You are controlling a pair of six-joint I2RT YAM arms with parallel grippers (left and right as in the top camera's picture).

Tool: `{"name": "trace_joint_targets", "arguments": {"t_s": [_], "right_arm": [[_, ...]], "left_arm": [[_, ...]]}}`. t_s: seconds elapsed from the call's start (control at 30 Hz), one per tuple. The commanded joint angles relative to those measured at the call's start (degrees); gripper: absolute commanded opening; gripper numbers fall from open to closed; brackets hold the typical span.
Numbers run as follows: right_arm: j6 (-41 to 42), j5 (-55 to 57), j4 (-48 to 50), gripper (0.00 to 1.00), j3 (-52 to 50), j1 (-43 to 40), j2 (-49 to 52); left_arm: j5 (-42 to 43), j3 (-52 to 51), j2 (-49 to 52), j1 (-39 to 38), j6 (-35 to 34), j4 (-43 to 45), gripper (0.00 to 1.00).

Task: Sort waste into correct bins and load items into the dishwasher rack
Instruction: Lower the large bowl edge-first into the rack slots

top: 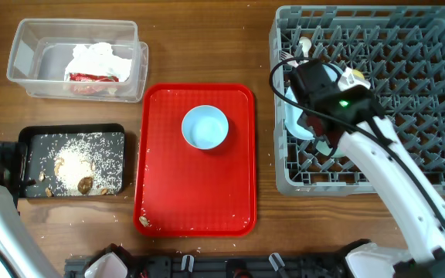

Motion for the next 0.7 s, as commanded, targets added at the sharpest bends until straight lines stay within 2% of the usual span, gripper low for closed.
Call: {"name": "trace_joint_targets", "arguments": {"t_s": [0.0, 0.1, 0.13, 0.2, 0.23, 0.27, 0.3, 0.37, 0.4, 0.47, 0.53, 0.67], "right_arm": [[-11.65, -11.34, 4.39, 0.56, 3.26, 0.39, -7.69], [-12.83, -12.37, 6.23, 0.82, 3.26, 0.35, -12.11], [-12.5, -7.48, 5.97, 0.99, 3.26, -0.09, -13.53], [-10.97, -3.28, 5.7, 0.99, 3.26, -1.42, -13.84], [-10.93, -2.23, 5.86, 0.95, 3.26, -2.73, -13.79], [-10.93, -2.03, 6.27, 0.86, 3.23, -5.03, -13.6], [-10.97, -2.43, 6.67, 0.66, 3.23, -8.15, -13.38], [-13.49, -7.21, 8.61, 0.35, 3.23, -15.41, -12.41], [-15.58, -11.06, 9.92, 0.22, 3.23, -18.93, -11.87], [-19.06, -19.41, 12.09, 0.07, 3.23, -25.11, -10.16], [-21.24, -26.51, 13.11, 0.04, 3.23, -30.67, -7.15], [-25.94, -36.74, 14.88, 0.04, 3.23, -35.41, 2.71]], "left_arm": [[0.07, 0.22, -0.31, 0.37, 0.44, -0.02, 1.0], [0.09, 0.22, -0.31, 0.37, 0.44, -0.02, 1.0], [0.07, 0.22, -0.31, 0.37, 0.44, -0.02, 1.0], [0.07, 0.22, -0.31, 0.37, 0.44, -0.02, 1.0], [0.09, 0.22, -0.31, 0.37, 0.44, -0.02, 1.0], [0.07, 0.22, -0.31, 0.37, 0.44, -0.02, 1.0], [0.07, 0.22, -0.31, 0.37, 0.44, -0.02, 1.0], [0.07, 0.22, -0.31, 0.37, 0.44, -0.02, 1.0], [0.07, 0.22, -0.31, 0.37, 0.44, -0.02, 1.0], [0.07, 0.22, -0.31, 0.37, 0.44, -0.02, 1.0], [0.09, 0.22, -0.31, 0.37, 0.44, -0.02, 1.0], [0.07, 0.22, -0.31, 0.37, 0.44, -0.02, 1.0]]}}
